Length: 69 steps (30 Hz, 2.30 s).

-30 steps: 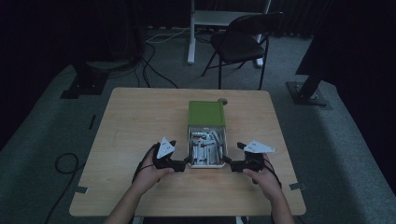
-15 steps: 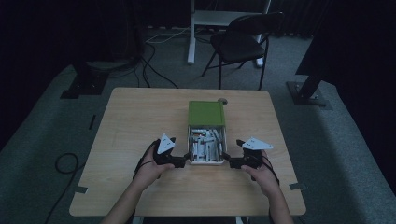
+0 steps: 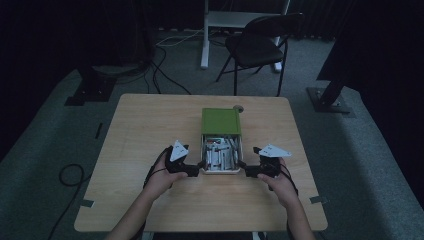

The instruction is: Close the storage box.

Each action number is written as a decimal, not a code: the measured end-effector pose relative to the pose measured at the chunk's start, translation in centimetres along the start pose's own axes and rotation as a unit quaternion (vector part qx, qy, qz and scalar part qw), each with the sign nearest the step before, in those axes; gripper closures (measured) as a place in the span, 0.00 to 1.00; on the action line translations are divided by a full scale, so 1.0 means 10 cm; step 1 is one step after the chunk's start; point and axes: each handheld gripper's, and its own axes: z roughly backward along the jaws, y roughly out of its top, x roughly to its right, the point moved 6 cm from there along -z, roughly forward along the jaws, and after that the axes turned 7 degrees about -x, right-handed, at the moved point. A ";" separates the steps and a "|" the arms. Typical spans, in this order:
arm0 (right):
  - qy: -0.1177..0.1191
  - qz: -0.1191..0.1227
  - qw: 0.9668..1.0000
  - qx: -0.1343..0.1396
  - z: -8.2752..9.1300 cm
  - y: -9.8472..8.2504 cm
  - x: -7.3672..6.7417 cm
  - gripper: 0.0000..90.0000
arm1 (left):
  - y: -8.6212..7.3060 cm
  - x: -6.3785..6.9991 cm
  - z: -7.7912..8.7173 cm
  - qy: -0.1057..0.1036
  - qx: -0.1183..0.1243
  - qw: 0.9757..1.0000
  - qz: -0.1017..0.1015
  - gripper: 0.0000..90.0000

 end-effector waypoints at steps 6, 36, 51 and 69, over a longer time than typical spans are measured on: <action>0.000 -0.003 1.000 0.000 -0.04 0.02 0.02 0.14 | 0.02 -0.05 -0.04 0.000 -0.001 1.000 0.005 0.12; -0.022 -0.026 0.999 0.012 -0.15 0.16 0.16 0.14 | 0.15 -0.21 -0.14 0.012 0.004 1.000 0.025 0.12; -0.040 -0.032 0.999 0.017 -0.24 0.22 0.23 0.14 | 0.21 -0.30 -0.22 0.026 0.005 0.999 0.032 0.12; -0.053 -0.043 0.998 0.016 -0.35 0.30 0.32 0.14 | 0.27 -0.41 -0.32 0.035 0.007 0.999 0.040 0.11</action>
